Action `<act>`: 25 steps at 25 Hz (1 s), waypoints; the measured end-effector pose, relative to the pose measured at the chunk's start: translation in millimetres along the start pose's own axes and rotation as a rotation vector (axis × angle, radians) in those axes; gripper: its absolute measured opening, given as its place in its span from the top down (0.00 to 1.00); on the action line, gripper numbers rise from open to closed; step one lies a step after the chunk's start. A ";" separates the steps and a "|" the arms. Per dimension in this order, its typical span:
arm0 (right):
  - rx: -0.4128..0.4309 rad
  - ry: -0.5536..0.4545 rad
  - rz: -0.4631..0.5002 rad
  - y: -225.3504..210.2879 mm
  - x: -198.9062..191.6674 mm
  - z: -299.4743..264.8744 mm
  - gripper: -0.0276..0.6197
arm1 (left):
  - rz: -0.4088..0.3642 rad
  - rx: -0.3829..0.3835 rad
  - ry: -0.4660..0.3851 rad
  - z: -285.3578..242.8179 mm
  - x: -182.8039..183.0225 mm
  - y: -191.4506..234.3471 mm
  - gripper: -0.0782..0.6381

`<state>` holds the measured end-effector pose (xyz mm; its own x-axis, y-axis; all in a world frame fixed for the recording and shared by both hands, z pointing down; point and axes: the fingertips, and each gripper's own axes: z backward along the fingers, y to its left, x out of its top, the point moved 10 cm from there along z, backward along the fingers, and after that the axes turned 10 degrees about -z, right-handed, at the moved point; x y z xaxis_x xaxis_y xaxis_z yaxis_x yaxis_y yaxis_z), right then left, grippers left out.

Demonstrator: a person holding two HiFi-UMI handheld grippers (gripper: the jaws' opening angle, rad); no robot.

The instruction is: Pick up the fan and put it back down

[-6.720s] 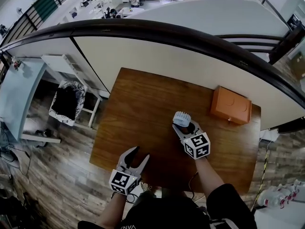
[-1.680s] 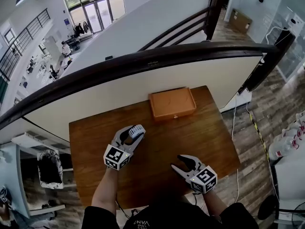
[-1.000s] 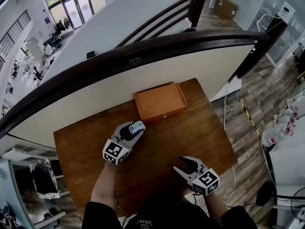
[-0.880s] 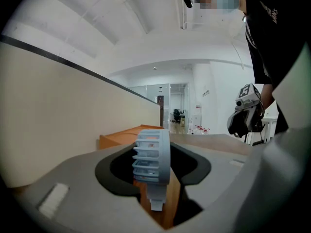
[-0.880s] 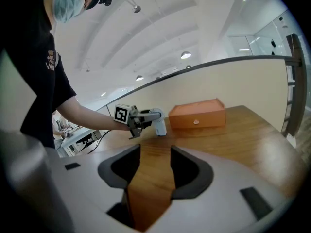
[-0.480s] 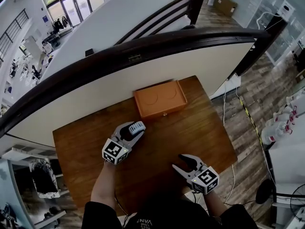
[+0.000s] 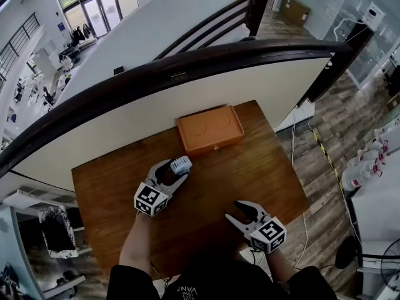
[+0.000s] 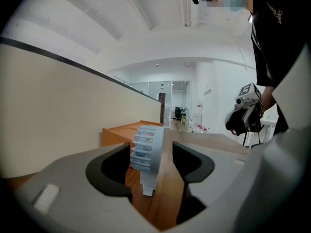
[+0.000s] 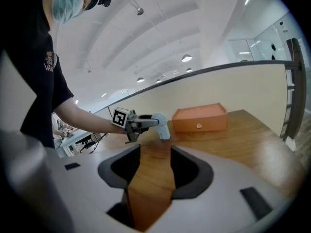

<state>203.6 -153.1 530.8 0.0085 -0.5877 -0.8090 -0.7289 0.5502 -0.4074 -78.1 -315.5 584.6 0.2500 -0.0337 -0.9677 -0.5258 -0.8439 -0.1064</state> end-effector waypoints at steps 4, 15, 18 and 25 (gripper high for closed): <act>0.018 -0.029 0.004 7.9 0.9 1.4 0.66 | 0.019 0.045 -0.018 22.0 11.6 -7.6 0.53; 0.016 -0.105 0.055 49.9 7.5 19.6 0.66 | -0.017 0.175 -0.059 100.6 50.3 -58.3 0.53; 0.004 -0.145 0.074 61.9 7.2 25.5 0.66 | -0.024 0.222 -0.076 120.9 60.6 -79.0 0.53; -0.014 -0.233 0.074 91.0 3.2 46.2 0.69 | -0.023 0.313 -0.058 164.1 76.8 -133.2 0.53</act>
<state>169.0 -77.5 471.6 0.1116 -0.3926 -0.9129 -0.7429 0.5772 -0.3390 -122.2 -117.8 486.9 0.2225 0.0217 -0.9747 -0.7476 -0.6379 -0.1849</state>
